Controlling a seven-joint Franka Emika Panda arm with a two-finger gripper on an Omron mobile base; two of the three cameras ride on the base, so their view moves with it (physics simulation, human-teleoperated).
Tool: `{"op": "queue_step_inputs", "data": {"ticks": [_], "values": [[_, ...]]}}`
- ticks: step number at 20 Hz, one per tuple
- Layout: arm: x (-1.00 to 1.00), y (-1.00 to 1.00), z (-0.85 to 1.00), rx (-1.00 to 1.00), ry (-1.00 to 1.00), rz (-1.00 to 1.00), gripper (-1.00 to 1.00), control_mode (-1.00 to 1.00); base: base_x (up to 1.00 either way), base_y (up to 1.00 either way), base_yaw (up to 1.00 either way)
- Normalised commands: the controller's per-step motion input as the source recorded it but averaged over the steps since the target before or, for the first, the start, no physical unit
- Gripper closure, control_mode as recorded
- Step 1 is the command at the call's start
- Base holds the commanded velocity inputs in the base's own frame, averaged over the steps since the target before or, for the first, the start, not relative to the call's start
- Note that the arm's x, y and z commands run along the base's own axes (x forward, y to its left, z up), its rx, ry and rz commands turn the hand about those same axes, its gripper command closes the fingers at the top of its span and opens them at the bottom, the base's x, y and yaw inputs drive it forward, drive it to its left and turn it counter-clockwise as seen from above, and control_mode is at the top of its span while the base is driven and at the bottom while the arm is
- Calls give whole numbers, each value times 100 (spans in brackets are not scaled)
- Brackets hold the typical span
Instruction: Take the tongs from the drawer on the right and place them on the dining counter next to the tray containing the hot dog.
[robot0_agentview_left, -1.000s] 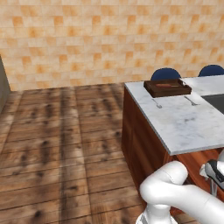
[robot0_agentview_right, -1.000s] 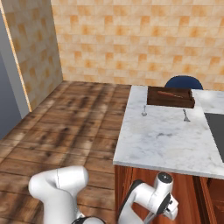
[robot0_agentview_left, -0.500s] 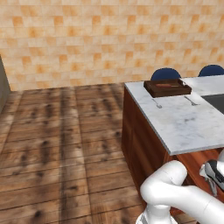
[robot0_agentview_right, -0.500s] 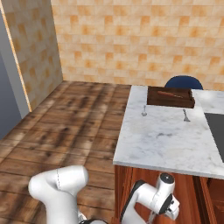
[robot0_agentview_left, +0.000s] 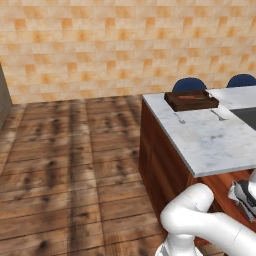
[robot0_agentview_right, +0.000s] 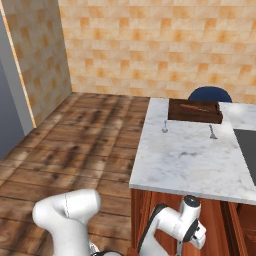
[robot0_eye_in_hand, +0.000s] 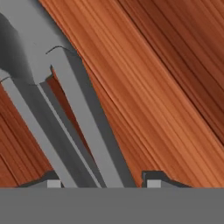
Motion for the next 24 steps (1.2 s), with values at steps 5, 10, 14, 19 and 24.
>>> {"op": "queue_step_inputs", "data": {"ticks": [5, 10, 14, 19, 24], "values": [[-11, -29, -6, -1, -4, 1, 100, -100, 0, 0, 0], [-34, -5, 15, 0, -8, 6, 100, -100, 0, 0, 0], [-26, -1, 41, 0, -4, 5, 100, -100, 0, 0, 0], [-10, 0, 58, 0, 0, 2, 100, -100, 0, 0, 0], [-11, -4, 62, 0, 5, 0, 100, -100, 0, 0, 0]]}}
